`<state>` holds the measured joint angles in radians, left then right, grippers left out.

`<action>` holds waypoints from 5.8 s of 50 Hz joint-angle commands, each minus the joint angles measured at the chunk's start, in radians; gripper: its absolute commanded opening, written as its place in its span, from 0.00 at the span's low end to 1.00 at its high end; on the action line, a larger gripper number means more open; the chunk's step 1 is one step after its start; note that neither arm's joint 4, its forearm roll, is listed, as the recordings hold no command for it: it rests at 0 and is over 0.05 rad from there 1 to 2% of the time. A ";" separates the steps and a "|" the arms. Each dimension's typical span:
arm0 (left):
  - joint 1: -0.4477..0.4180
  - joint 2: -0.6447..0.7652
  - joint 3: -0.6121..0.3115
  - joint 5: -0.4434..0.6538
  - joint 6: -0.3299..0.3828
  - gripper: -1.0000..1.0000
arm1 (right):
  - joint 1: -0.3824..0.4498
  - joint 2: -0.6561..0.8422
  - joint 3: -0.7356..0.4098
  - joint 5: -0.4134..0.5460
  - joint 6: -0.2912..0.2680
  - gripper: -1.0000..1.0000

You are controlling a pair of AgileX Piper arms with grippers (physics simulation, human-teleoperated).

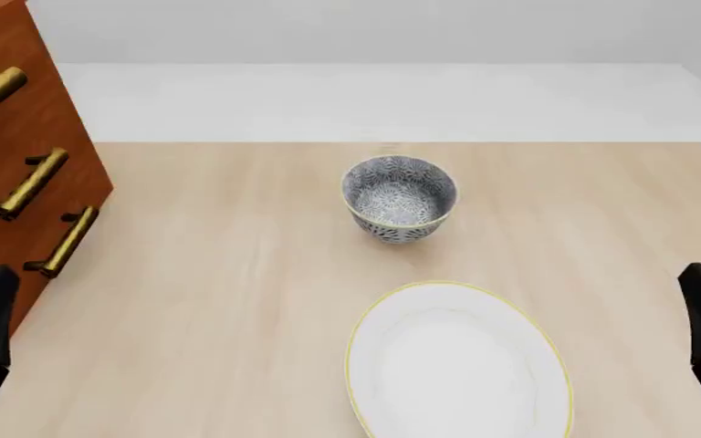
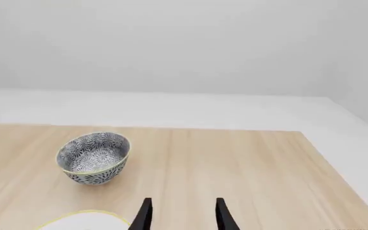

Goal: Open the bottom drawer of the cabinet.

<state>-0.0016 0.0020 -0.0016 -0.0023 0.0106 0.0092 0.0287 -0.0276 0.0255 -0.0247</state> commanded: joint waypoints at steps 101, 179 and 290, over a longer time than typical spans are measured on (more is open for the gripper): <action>-0.043 1.632 -0.111 -1.218 0.972 1.00 | -0.007 -0.019 0.020 -0.025 0.027 1.00; 0.142 1.896 -0.287 -1.218 1.054 1.00 | -0.006 -0.019 0.018 -0.022 0.027 1.00; 0.128 1.950 -0.300 -1.218 1.124 0.00 | -0.006 -0.018 0.020 -0.025 0.027 1.00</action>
<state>0.1772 1.9788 -0.3813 -1.2189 1.1041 0.0035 0.0107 -0.0074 0.0003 0.0022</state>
